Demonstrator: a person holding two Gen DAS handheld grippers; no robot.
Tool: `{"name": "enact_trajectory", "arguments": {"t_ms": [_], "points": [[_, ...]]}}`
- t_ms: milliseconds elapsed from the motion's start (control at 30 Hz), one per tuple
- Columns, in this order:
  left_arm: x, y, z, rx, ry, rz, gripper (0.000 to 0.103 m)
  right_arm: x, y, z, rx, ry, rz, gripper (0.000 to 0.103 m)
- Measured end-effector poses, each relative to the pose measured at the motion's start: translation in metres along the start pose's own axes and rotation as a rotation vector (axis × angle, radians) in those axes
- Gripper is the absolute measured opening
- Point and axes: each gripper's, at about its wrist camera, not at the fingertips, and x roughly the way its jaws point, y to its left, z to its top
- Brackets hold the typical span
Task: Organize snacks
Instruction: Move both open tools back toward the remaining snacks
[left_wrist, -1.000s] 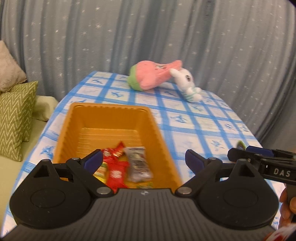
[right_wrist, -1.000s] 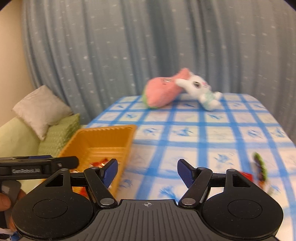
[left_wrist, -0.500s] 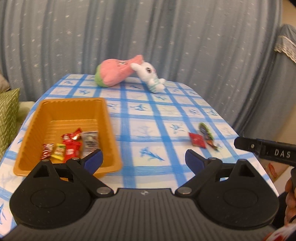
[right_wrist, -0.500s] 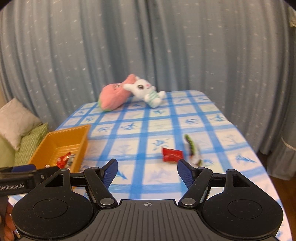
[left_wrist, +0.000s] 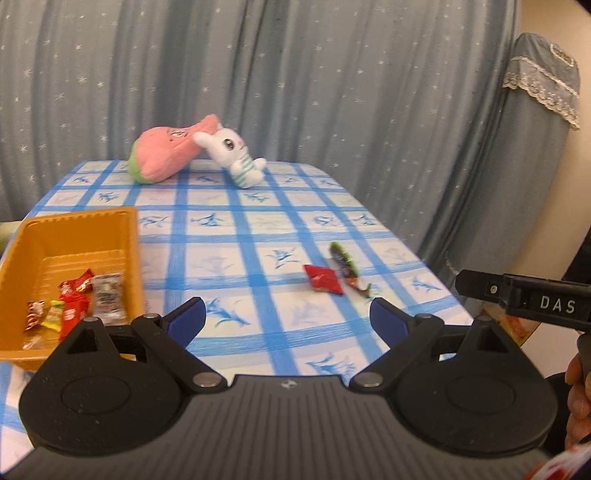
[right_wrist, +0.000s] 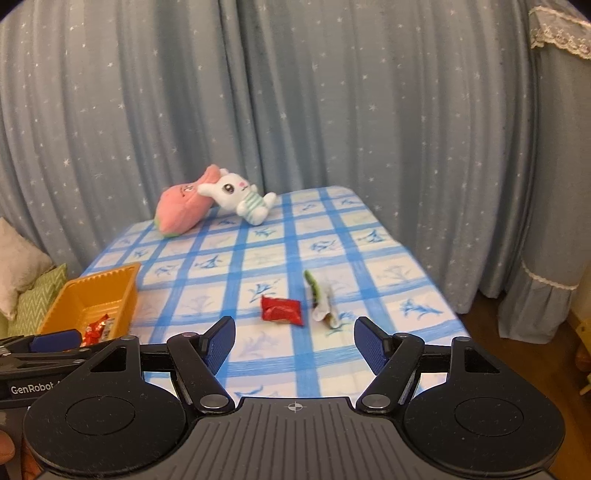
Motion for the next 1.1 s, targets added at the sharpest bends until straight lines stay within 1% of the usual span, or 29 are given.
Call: {"name": "enact_trajectory", "arguments": {"t_ms": [100, 200, 367, 500, 700, 933, 1100], "points": [[0.005, -0.008, 0.002, 0.012, -0.005, -0.005, 0.095, -0.004, -0.005, 0.002, -0.008, -0.013, -0.014, 0.071], [0.016, -0.013, 0.003, 0.018, 0.014, -0.018, 0.095, 0.001, -0.013, 0.004, 0.002, -0.012, -0.024, 0.071], [0.043, -0.018, 0.006, 0.018, 0.067, -0.03, 0.095, 0.02, -0.028, 0.003, 0.018, 0.012, -0.031, 0.071], [0.068, -0.017, 0.01, 0.014, 0.091, -0.03, 0.095, 0.041, -0.037, 0.007, 0.018, 0.026, -0.027, 0.071], [0.106, -0.01, 0.013, 0.013, 0.123, -0.01, 0.094, 0.084, -0.045, 0.009, -0.012, 0.052, -0.004, 0.071], [0.146, 0.001, 0.012, 0.029, 0.162, 0.007, 0.094, 0.145, -0.051, 0.004, -0.049, 0.111, 0.016, 0.071], [0.169, 0.007, 0.013, 0.037, 0.169, 0.004, 0.092, 0.186, -0.051, 0.005, -0.055, 0.138, 0.041, 0.07]]}}
